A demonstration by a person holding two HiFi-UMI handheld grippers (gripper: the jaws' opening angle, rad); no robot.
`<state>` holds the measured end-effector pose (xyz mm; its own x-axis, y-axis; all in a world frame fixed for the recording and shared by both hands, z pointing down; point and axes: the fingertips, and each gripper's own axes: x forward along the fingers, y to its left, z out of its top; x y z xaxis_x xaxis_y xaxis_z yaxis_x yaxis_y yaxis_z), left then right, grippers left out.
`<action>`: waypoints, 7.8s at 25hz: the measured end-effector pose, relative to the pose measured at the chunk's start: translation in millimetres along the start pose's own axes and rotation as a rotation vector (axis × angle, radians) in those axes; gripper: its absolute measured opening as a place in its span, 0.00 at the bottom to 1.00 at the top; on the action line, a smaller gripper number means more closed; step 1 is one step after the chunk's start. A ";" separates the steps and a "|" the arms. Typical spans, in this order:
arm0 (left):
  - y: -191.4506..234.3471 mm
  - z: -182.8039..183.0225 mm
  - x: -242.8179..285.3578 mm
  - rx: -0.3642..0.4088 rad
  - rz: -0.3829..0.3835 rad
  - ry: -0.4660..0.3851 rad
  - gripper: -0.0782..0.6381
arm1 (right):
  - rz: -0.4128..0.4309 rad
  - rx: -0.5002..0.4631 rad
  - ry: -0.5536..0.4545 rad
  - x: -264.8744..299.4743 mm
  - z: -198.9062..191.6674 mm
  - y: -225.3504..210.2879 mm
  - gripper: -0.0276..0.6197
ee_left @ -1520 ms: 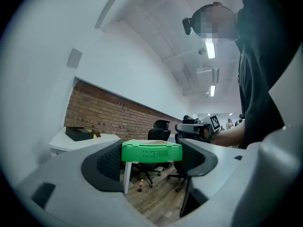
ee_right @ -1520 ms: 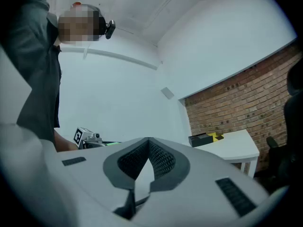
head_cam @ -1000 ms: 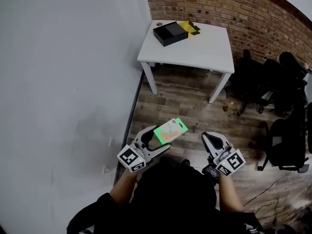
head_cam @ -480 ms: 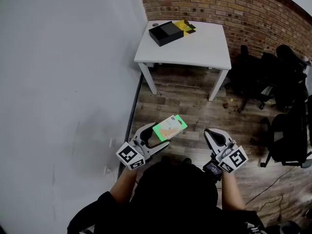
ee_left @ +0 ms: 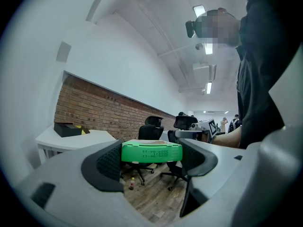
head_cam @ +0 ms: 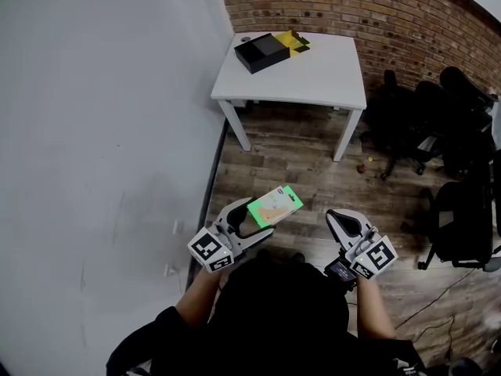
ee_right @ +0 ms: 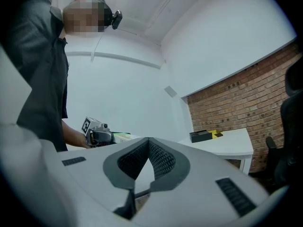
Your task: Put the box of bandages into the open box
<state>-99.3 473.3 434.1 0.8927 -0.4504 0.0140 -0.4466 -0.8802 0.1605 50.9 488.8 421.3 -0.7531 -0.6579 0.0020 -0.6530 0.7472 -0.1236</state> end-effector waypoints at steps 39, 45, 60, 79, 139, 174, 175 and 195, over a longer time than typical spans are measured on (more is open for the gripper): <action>202.1 23.9 87.1 -0.107 -0.064 -0.075 0.62 | -0.097 0.026 0.052 144.4 15.5 -147.8 0.05; 275.1 36.7 82.4 -0.118 -0.086 -0.103 0.62 | -0.114 0.003 0.073 212.2 27.9 -166.9 0.05; 346.9 33.7 70.5 -0.155 -0.064 -0.143 0.62 | -0.101 -0.027 0.120 287.3 33.4 -191.8 0.05; 431.6 41.8 140.2 -0.141 0.040 -0.095 0.62 | 0.007 0.021 0.076 358.5 31.3 -313.9 0.05; 789.3 137.6 448.2 0.204 -0.390 0.277 0.62 | -0.231 0.090 0.143 523.7 49.7 -636.9 0.05; 841.4 -37.2 616.3 0.183 -0.222 0.580 0.62 | -0.211 0.150 0.204 531.0 17.9 -772.8 0.05; 842.8 -42.1 617.9 0.182 -0.216 0.598 0.62 | -0.213 0.151 0.203 530.5 17.5 -775.7 0.05; 858.1 -93.3 608.9 0.217 -0.164 0.817 0.63 | -0.185 0.161 0.212 544.4 5.2 -790.1 0.05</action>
<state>66.7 -542.2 672.3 0.6730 -0.1394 0.7264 -0.2355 -0.9714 0.0318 157.2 -460.2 514.9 -0.6335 -0.7343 0.2440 -0.7724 0.5808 -0.2571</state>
